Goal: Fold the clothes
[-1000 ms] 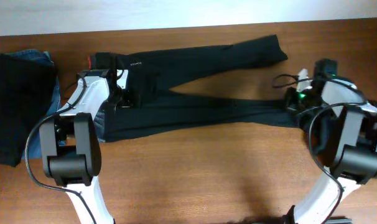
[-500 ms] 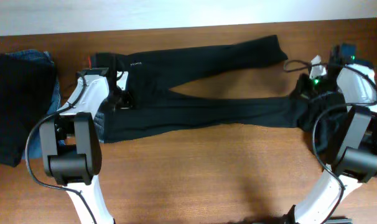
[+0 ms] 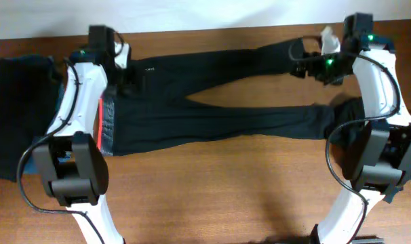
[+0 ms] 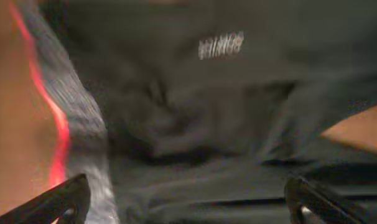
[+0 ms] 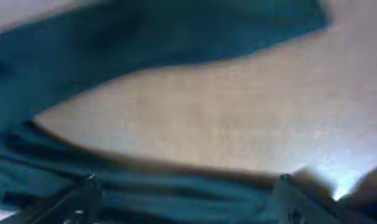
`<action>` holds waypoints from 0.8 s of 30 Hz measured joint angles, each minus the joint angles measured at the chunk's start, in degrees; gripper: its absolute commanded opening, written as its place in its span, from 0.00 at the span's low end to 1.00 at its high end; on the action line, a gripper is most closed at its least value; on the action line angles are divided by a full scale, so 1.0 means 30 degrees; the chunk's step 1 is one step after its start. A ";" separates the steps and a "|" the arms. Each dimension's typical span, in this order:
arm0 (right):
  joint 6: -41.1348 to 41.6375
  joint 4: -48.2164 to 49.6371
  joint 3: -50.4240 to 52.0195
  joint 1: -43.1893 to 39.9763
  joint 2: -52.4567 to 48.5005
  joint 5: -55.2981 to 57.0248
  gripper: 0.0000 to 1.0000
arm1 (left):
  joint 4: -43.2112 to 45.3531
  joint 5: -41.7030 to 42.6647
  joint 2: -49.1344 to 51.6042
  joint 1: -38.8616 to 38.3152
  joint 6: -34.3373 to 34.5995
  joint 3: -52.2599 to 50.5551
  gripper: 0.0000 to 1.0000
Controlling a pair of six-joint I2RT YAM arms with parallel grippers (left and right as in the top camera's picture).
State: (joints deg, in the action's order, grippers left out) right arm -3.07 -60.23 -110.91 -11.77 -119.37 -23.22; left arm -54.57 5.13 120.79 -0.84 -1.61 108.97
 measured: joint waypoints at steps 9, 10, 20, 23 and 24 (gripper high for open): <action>-0.1027 0.5253 -0.1151 0.0000 -0.0590 0.0576 0.93 | 0.3439 -0.0007 -0.0138 0.0000 -0.0255 0.1989 0.95; -0.1049 0.5464 -0.1151 0.0000 -0.0787 0.0583 0.93 | 0.3738 -0.0007 0.0029 0.0000 -0.0270 0.1996 0.95; -0.1086 0.8575 -0.1384 0.0036 -0.3359 0.0087 0.93 | 0.6149 -0.0058 0.3286 0.0568 -0.0291 0.1996 0.95; -0.1049 0.8874 -0.2149 0.0051 -0.3869 -0.0240 0.93 | 0.6207 0.0175 0.3344 0.1217 -0.0248 0.2004 0.95; -0.1042 0.9049 -0.2412 0.0051 -0.4044 -0.0386 0.93 | 0.6237 0.0364 0.3344 0.1472 -0.0248 0.2004 0.95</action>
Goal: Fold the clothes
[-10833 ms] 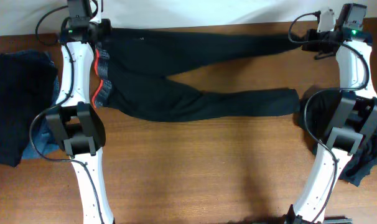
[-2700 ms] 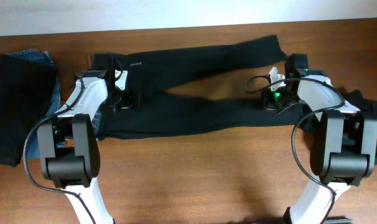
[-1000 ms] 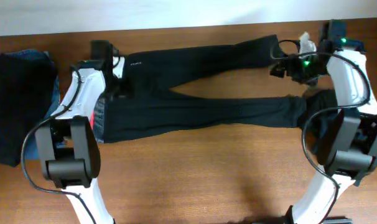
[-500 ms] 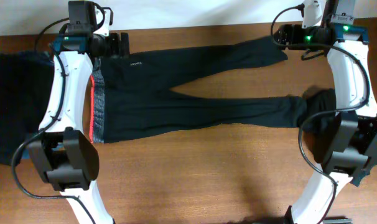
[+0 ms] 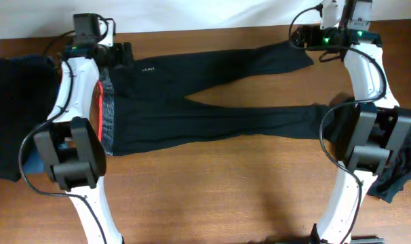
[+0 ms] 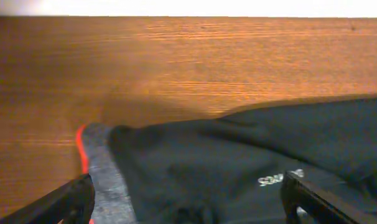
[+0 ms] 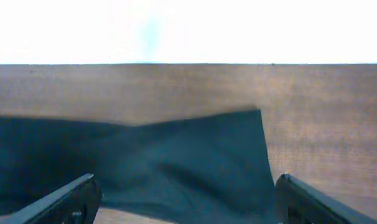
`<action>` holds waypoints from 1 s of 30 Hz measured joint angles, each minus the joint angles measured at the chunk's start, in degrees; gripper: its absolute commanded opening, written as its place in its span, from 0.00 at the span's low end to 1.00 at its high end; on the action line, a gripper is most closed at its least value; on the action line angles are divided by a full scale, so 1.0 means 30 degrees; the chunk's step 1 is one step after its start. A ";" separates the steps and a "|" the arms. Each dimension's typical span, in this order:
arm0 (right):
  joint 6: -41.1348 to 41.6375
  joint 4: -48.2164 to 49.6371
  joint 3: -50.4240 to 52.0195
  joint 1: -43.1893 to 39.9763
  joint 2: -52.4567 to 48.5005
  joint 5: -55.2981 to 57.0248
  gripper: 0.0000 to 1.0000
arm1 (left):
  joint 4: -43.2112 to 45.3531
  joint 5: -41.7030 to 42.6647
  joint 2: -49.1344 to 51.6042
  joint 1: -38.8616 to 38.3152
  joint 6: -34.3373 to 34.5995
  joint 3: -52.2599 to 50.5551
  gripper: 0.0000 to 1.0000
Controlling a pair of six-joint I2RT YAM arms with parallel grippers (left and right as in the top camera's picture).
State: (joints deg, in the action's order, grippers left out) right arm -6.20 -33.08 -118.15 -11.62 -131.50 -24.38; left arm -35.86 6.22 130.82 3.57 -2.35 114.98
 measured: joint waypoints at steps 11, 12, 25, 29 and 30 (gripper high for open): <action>0.0095 -0.1005 -0.0291 0.0058 -0.2965 -0.0124 0.18 | -0.0138 0.0510 0.1188 0.0182 0.0000 0.0000 0.94; 0.0029 -0.0940 -0.0291 0.0066 -0.2980 -0.0131 0.12 | -0.0270 0.0510 0.1188 0.0168 0.0000 0.0000 0.94; 0.0765 -0.0226 -0.0299 0.0270 -0.4306 0.0087 0.04 | -0.2863 0.0809 0.1188 0.0102 0.0000 0.0000 0.95; 0.0867 -0.0248 -0.0299 0.0357 -0.4408 0.0495 0.04 | -0.3104 0.0860 0.1188 0.0102 0.0000 0.0000 0.95; 0.0867 -0.0393 -0.0299 0.0364 -0.4408 0.0750 0.04 | -0.3169 0.0860 0.1188 0.0102 0.0000 0.0000 0.95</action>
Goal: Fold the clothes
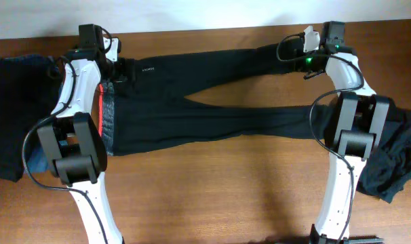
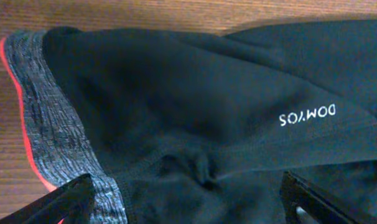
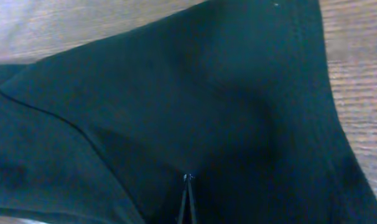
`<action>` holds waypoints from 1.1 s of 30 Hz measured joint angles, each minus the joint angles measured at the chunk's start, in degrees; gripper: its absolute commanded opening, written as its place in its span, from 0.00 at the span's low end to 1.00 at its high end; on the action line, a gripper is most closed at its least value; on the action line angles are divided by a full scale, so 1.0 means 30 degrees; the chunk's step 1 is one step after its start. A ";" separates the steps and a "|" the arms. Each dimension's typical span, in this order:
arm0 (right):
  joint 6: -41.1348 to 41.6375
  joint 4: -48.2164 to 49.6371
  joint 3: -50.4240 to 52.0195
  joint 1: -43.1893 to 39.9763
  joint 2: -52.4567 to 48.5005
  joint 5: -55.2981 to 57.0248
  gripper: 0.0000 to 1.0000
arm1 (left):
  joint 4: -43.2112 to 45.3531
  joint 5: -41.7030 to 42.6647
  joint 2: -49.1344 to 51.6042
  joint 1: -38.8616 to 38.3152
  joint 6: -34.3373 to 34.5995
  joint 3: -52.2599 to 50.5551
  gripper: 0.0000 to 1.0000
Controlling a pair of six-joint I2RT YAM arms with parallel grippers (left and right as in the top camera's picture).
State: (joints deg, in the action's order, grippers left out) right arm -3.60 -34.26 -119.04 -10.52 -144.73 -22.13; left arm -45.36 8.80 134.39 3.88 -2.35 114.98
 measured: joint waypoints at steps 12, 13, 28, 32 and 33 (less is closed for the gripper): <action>0.0051 -0.3468 -0.0590 -0.0036 0.0131 0.1712 0.04 | -0.0882 0.0007 0.0000 0.0000 0.0000 0.0000 0.95; 0.0058 -0.3803 -0.0605 -0.0095 0.0160 0.1719 0.04 | -0.0976 0.0007 0.0000 0.0000 0.0000 0.0000 0.95; 0.0809 -0.6229 -0.0685 -0.2929 0.0372 0.0933 0.36 | -0.1326 0.0007 0.0000 0.0000 0.0000 0.0000 0.95; 0.0743 -0.6863 -0.1428 -0.2812 0.0342 0.0568 0.63 | -0.0758 0.0015 0.0000 0.0000 0.0000 0.0000 0.95; 0.0765 -0.7344 -0.1829 -0.2820 0.0321 0.0663 0.69 | -0.0539 0.0015 0.0000 0.0000 0.0000 0.0000 0.98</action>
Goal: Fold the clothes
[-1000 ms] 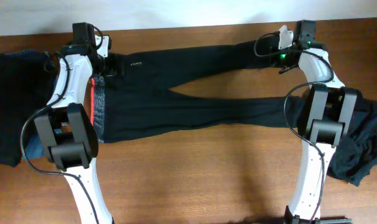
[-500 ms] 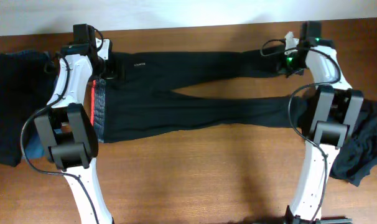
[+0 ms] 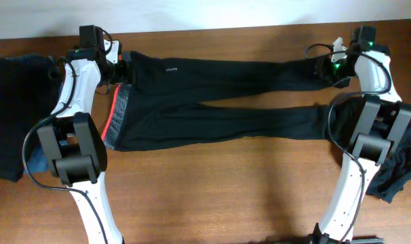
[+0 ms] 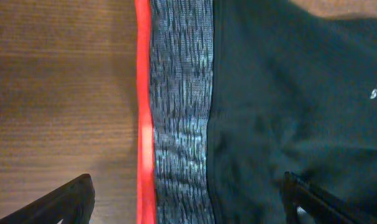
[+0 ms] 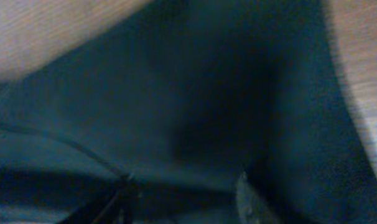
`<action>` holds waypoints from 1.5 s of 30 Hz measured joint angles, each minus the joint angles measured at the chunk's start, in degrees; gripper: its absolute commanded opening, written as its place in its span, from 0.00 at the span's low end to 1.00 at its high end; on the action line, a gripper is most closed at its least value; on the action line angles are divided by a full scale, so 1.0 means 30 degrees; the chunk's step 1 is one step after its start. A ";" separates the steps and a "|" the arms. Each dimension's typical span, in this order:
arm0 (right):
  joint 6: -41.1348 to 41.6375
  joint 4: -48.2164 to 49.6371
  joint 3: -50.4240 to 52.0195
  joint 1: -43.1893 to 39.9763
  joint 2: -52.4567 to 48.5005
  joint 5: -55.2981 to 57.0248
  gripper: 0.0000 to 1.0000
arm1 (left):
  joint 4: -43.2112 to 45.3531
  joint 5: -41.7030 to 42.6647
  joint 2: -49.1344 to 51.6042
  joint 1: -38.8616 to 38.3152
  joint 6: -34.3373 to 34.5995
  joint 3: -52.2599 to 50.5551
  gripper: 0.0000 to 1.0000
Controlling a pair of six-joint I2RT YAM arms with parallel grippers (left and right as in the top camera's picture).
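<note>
Black leggings (image 3: 226,102) lie lengthwise across the wooden table (image 3: 212,190). Their grey waistband with a red edge (image 3: 114,115) is at the left, and both legs run to the right. In the left wrist view the waistband (image 4: 176,124) fills the middle. My left gripper (image 3: 122,66) hovers over the waist's far corner, and there the left gripper (image 4: 188,208) is open, fingers wide. My right gripper (image 3: 325,68) is at the end of the far leg. The blurred right wrist view shows the right gripper (image 5: 183,193) with fingers apart over black cloth (image 5: 195,93).
A heap of dark clothes (image 3: 15,115) lies at the table's left end. Another dark heap (image 3: 399,163) hangs by the right arm's base. The table's far edge runs just behind both grippers.
The leggings have shifted right and the far leg now lies straighter. My right gripper, shut on the far leg's end before, is further right with its fingers apart. The left gripper stays open.
Both grippers were over the leggings, the left at the waist and the right at the far leg. Then they stood at the table's far edge. Then the right gripper was shut on the far leg's end. Now the leggings lie further right and flatter.
</note>
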State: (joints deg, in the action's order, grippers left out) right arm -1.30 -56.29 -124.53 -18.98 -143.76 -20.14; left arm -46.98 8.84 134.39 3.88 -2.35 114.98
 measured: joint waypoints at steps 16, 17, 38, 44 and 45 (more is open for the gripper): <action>-0.0073 -1.1147 -0.9318 0.0058 -0.0277 0.1792 0.80 | -0.6674 -0.0160 0.0073 -0.0007 -0.0015 0.5544 0.99; -0.0051 -1.2313 -1.0061 0.0204 -0.0277 0.2098 0.80 | -0.8000 -0.0313 0.0073 -0.0044 -0.0007 0.6462 0.99; -0.6513 -1.3245 0.2798 0.5931 1.4834 0.1792 0.94 | -1.6517 0.0721 -0.3213 -0.5238 -0.8903 1.0112 0.99; -1.0637 -1.2189 0.6747 0.6827 1.5686 0.0321 0.99 | -1.6524 0.0780 -0.4320 -0.7023 -1.4389 0.9413 0.99; -1.0717 -1.2021 0.7431 0.6841 1.5533 0.0240 0.99 | -1.6546 0.0765 -0.4320 -0.7016 -1.4928 0.8728 0.99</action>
State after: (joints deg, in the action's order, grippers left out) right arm -33.45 -92.36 -102.24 1.54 -97.17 -19.42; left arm -96.62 11.14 121.43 -17.17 -47.13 141.16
